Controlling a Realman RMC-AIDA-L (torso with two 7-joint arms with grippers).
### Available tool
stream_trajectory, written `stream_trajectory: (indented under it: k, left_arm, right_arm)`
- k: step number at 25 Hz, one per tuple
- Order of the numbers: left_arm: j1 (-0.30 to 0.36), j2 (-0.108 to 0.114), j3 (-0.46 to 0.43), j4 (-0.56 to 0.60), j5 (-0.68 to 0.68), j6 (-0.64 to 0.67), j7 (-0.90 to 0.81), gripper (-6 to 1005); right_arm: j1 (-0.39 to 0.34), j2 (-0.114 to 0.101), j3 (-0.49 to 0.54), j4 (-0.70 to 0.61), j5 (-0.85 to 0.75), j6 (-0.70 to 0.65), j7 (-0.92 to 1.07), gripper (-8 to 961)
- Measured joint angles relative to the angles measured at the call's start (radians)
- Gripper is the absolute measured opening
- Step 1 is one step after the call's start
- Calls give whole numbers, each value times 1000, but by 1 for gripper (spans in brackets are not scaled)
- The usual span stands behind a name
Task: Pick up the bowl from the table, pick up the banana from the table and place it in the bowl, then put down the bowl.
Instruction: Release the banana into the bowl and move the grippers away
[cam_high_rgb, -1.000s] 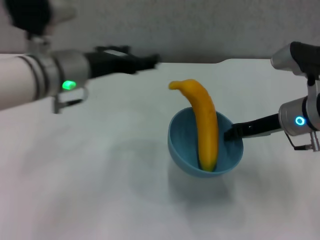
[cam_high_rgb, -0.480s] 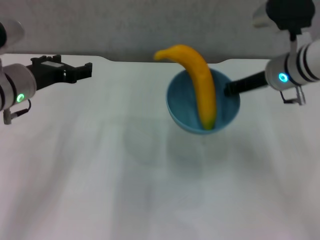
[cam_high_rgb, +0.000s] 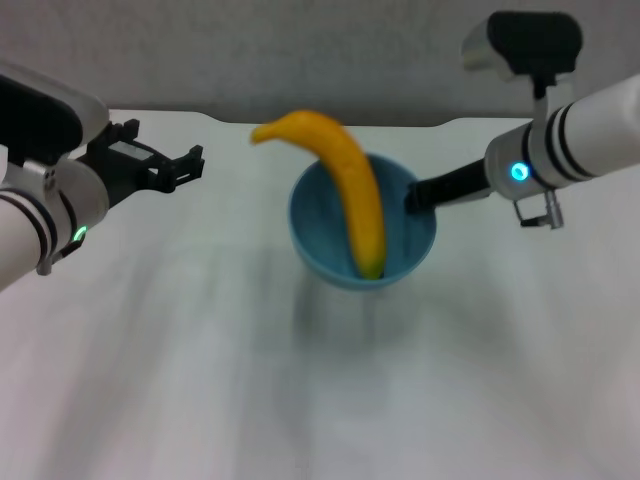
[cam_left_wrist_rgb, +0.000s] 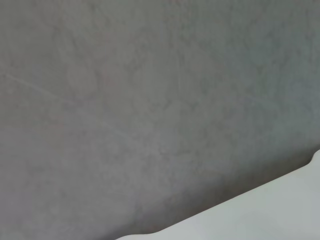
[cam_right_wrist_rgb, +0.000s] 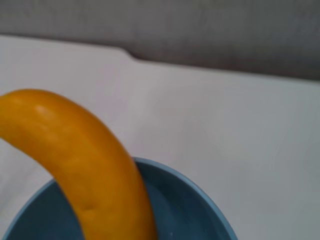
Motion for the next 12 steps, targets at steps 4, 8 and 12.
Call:
stream_trajectory:
  k: [4, 8, 12]
  left_arm:
    - [13, -1, 12, 4, -2, 37, 0, 905]
    - [25, -2, 17, 10, -5, 51, 0, 905]
    - [41, -4, 42, 7, -7, 70, -2, 905]
  right_arm:
    - [17, 5, -3, 24, 10, -61, 0, 30]
    - [9, 7, -3, 38, 12, -98, 1, 30]
    - [-8, 6, -3, 52, 12, -104, 1, 31]
